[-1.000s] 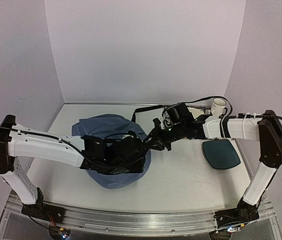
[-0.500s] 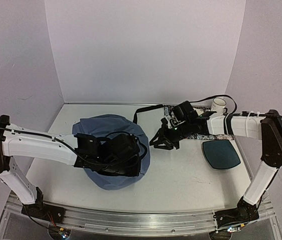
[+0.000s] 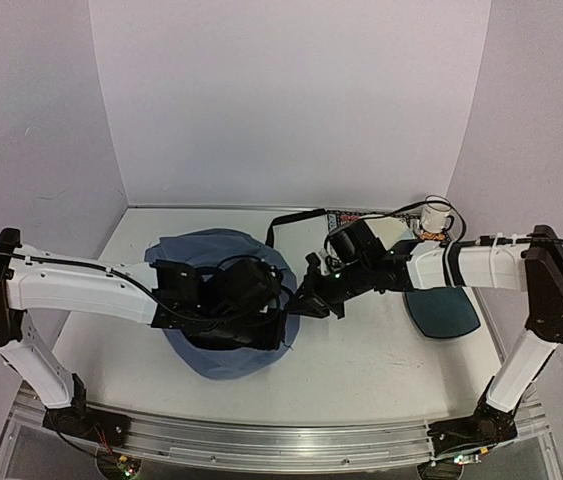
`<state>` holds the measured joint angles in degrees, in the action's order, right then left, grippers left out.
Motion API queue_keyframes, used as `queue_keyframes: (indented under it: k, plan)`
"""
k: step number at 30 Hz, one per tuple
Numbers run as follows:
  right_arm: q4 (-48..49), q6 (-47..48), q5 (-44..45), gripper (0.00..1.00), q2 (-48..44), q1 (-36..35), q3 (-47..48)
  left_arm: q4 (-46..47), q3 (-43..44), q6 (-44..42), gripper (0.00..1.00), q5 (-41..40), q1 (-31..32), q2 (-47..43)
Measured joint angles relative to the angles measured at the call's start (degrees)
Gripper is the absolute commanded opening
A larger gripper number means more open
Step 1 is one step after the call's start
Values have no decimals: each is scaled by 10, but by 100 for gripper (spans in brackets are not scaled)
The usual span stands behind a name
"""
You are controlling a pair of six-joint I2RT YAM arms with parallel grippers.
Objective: Pack the student bag
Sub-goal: Zip the largest pocket of the bag in the student bag.
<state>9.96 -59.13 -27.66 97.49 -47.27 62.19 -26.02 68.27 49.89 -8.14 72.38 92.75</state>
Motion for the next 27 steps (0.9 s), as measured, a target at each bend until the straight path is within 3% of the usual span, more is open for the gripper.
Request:
queue_keyframes:
  k: [6,21,25,27]
  plan:
    - [-8,10,-5,0,1,20,-1,0,0,-9,0,24,-10,0]
    - [-102,123,-32,0,42,159,73,5,-54,-5,0,99,-56,-69]
    - [-104,124,-26,21,45,161,78,-3,-51,-13,0,124,-68,-69]
    - [-100,114,-8,37,41,160,73,-17,-40,-23,0,136,-68,-64]
